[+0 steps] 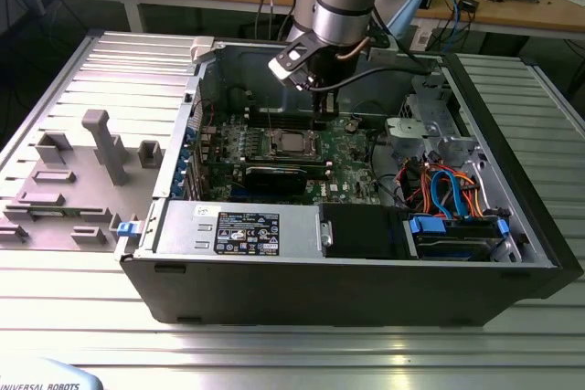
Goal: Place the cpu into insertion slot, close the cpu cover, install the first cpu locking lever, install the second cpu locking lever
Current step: 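Close the cpu cover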
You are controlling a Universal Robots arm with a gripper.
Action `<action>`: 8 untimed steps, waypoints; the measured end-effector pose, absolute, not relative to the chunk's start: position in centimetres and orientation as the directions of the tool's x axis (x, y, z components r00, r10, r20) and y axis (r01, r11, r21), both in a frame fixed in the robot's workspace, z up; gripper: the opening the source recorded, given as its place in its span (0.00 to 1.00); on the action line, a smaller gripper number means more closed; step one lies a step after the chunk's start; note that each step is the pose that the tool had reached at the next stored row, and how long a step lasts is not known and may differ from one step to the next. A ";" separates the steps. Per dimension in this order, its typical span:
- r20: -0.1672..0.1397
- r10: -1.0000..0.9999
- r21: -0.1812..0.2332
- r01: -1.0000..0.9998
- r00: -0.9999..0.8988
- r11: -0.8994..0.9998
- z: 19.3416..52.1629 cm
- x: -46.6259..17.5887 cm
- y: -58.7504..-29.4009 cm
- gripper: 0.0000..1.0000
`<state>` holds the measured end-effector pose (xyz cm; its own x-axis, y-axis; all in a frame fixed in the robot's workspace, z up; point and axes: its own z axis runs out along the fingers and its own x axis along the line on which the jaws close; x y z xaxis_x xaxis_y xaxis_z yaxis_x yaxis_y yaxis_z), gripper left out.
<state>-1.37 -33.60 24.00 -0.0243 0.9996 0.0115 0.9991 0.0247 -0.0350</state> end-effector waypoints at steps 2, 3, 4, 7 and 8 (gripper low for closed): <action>0.011 1.000 -0.035 0.999 -0.025 0.025 23.9 -1.6 -33.6 0.11; 0.011 1.000 -0.036 0.999 -0.025 0.025 23.8 -1.8 -33.6 0.11; 0.012 1.000 -0.036 0.999 -0.025 0.025 23.8 -2.0 -33.6 0.11; 0.012 1.000 -0.036 0.999 -0.025 0.025 23.7 -2.2 -33.6 0.11; 0.012 1.000 -0.036 0.999 -0.025 0.025 23.6 -2.4 -33.6 0.11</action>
